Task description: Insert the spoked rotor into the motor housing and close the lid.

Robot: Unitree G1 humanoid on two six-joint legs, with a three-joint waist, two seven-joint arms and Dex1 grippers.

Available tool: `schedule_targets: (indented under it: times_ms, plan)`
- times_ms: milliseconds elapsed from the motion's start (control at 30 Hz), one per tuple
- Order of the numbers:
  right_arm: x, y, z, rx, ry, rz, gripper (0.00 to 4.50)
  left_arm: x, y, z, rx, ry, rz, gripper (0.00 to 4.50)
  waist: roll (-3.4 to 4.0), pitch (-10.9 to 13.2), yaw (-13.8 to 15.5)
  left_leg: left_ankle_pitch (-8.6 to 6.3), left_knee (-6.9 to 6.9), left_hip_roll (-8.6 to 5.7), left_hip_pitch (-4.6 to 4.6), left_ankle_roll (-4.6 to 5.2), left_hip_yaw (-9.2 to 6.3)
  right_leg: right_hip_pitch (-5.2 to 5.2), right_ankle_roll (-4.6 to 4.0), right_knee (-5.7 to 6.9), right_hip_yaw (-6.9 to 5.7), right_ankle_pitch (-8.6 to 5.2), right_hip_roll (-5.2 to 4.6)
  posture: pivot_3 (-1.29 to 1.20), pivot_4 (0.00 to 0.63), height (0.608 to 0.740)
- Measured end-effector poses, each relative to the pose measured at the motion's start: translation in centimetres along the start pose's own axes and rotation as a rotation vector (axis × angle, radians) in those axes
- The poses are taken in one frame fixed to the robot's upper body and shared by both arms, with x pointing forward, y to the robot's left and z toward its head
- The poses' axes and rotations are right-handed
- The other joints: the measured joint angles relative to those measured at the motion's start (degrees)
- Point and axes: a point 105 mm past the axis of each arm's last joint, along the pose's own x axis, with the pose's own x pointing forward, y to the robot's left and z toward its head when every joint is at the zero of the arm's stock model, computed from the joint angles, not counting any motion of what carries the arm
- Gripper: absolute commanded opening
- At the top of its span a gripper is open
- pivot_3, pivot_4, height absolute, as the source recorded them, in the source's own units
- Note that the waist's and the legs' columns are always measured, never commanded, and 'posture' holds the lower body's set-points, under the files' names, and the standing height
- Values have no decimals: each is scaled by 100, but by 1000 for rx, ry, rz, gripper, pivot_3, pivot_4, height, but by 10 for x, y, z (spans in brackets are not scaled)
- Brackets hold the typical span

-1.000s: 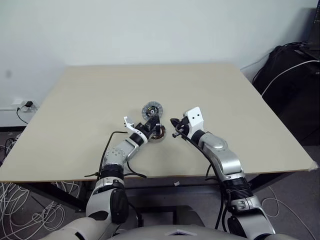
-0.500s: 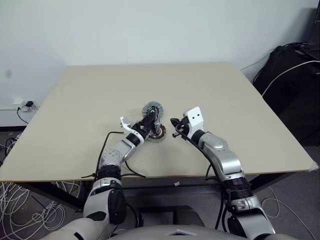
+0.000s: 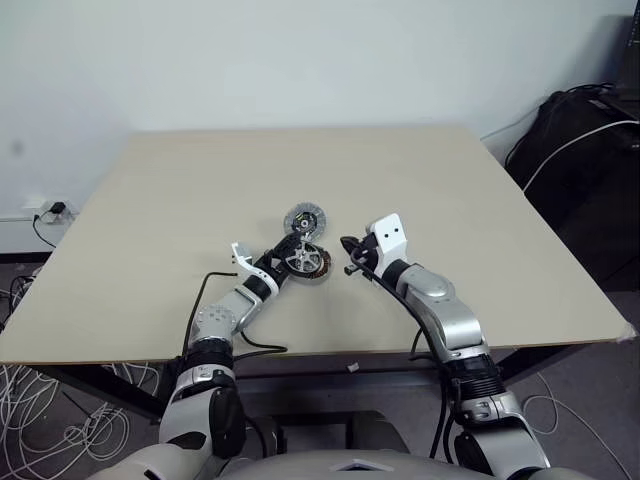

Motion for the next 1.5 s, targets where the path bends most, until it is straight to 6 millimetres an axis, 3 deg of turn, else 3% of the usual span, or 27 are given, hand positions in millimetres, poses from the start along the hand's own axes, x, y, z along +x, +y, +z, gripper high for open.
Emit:
schedule_targets:
  times_ms: [333,933,1200,1500]
  plan:
    - [1,2,1,9,-5,5,0,-7,-20,-10,282,100,-68,4481,0,0,16,0,0,0,0,0,1,2,-7,0,1,-3,0,0,0,740]
    - [1,1,1,15,-11,-3,0,-3,-8,-17,597,168,33,4481,0,0,15,0,0,0,0,0,1,1,-5,0,1,-2,0,0,0,740]
    - [2,1,2,17,-13,-5,0,-8,-18,-7,606,111,-25,4481,0,0,7,0,-1,1,0,0,2,0,-5,1,1,-2,0,0,0,740]
    - [3,1,5,12,-23,-4,0,-21,0,-1,653,126,59,4481,1,0,27,0,1,0,0,1,1,2,-4,1,1,-2,0,0,0,740]
